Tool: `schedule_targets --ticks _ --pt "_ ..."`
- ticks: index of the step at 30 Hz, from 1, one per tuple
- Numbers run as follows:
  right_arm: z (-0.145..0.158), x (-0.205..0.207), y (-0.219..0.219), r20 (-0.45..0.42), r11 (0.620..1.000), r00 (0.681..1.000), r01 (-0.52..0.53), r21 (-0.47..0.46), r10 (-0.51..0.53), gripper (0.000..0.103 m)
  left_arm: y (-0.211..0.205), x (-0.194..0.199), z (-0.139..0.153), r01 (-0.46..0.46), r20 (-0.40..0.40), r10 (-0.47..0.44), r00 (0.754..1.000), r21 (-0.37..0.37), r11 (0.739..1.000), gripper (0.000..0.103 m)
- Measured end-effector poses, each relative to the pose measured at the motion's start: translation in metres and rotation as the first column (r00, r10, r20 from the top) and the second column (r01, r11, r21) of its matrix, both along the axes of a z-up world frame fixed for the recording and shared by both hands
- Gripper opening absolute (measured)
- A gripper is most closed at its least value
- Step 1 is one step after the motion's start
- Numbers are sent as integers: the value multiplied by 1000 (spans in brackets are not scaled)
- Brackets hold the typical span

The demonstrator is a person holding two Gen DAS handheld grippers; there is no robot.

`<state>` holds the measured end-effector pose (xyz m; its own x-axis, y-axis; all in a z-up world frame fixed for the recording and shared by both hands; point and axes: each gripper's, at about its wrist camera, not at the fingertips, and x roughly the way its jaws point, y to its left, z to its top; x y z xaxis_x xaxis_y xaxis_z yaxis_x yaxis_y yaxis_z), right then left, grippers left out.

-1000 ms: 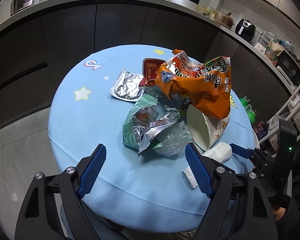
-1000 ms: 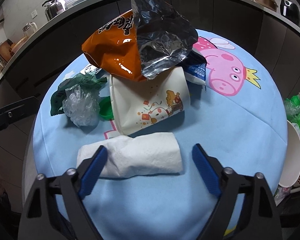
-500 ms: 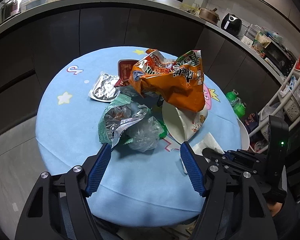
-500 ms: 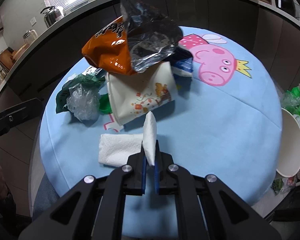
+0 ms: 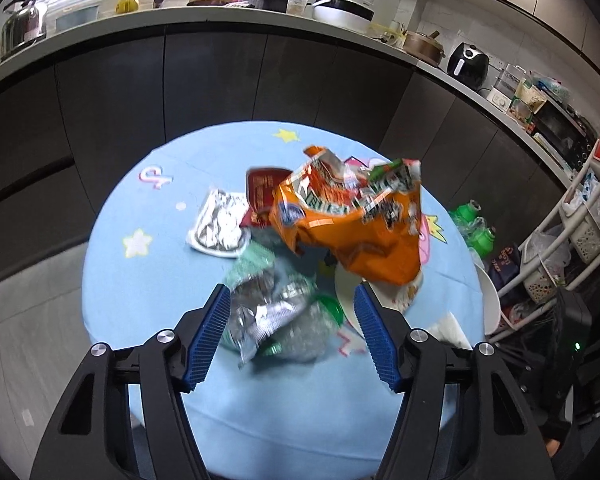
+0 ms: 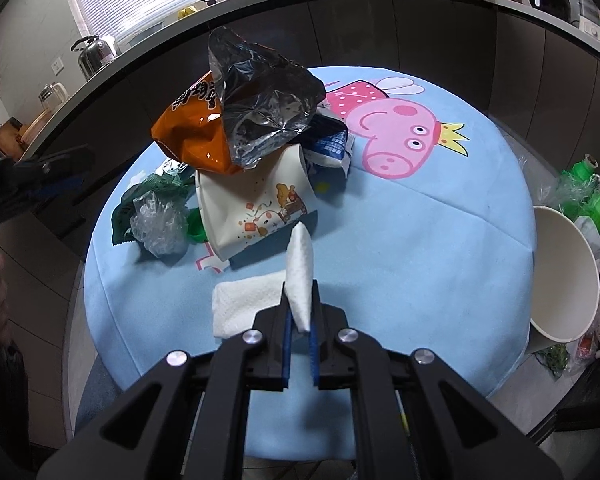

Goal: Collect trash
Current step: 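Grasp the green-and-clear plastic bag with the left tool while the right tool holds the tissue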

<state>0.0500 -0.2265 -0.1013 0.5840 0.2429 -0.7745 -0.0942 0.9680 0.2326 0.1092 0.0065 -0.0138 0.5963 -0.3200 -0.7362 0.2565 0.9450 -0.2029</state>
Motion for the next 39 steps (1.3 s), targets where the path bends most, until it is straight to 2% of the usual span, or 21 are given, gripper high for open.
schedule_targets --ticks 6,10,14,19,22,23,25,33,39 --pt "-4 4 -5 -14 1000 1000 10 14 -10 10 11 26 -15 -13 -54 14 998 26 1000 58" --pt "-7 7 -2 -26 1000 1000 3 9 -3 11 27 45 -34 -28 -124 28 992 5 1000 45" --pt "-10 10 1 -34 1000 999 -2 4 3 11 36 54 -47 -7 -186 -5 982 -63 998 45" --pt "-11 11 5 -39 1000 999 -6 -6 6 11 35 61 -61 9 -205 -17 979 -40 999 42" --pt "-9 9 7 -34 1000 999 -8 -8 7 10 37 68 -75 12 -251 -23 968 -46 999 11" --pt "-7 8 8 -30 1000 1000 -8 -6 8 10 39 69 -76 5 -256 -20 967 -61 998 7" --pt "-3 6 8 -18 1000 1000 -9 -5 9 10 43 66 -73 -5 -250 -13 968 -71 997 1" --pt "21 -4 7 57 1000 998 -3 6 3 9 44 31 -29 -30 -140 22 990 -54 998 0" --pt "43 -12 0 119 1000 993 11 26 -14 8 35 7 7 -20 -69 15 998 -78 997 0"
